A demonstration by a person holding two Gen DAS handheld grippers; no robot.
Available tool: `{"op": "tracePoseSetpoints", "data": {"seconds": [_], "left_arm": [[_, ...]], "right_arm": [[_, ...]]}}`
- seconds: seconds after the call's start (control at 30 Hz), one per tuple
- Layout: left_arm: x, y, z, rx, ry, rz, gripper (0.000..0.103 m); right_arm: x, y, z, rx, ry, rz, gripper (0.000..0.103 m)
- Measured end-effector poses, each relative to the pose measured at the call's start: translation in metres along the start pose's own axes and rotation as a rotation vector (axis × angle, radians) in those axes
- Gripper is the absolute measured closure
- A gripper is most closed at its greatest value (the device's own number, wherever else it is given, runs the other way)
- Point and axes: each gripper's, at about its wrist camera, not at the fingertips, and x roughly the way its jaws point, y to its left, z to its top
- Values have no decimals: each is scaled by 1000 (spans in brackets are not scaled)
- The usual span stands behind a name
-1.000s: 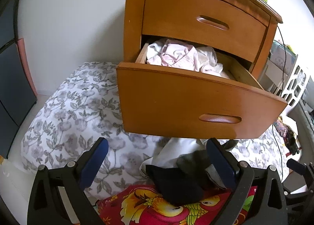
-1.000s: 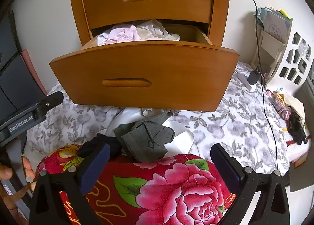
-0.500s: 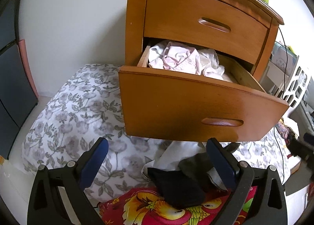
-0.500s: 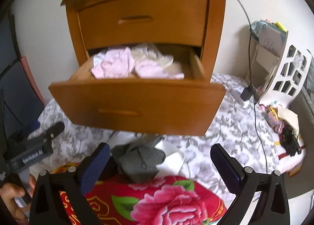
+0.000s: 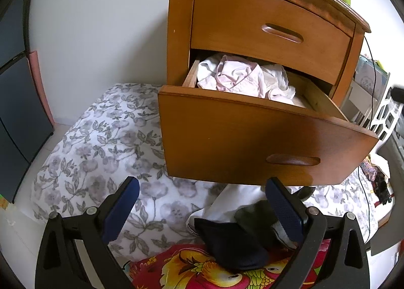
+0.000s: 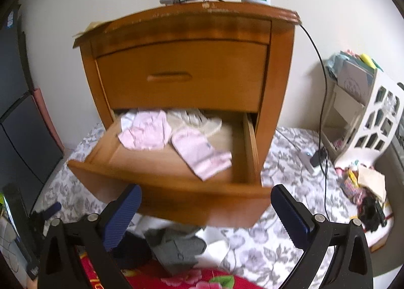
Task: Organize soft objects
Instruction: 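Reach the right tool into the drawer toward the pink sock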
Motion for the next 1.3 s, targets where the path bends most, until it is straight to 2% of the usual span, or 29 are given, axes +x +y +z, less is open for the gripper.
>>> {"op": "tracePoseSetpoints", "data": {"seconds": [0.2,0.43,0.63,0.77,0.97,1.13,1.3], "left_arm": [[7,1,-1,9,14,10,3],[17,-1,-3,35,35,7,3],[25,-3,-6,44,63,8,3],[29,-4,-7,47,76,4,3],[34,-2,-9,45,95,-9,3],[37,-1,-9,38,105,-20,3],[39,0,-8,30,112,-30,3]], "right_arm": [[18,-1,34,-40,22,4,0],[59,-3,55,-32,134,45,5],[107,-11,53,11,302,76,11],[138,-14,47,20,409,71,17],[173,-17,40,43,536,60,20],[197,-15,44,48,598,53,24],[219,-14,49,64,634,17,33]]}}
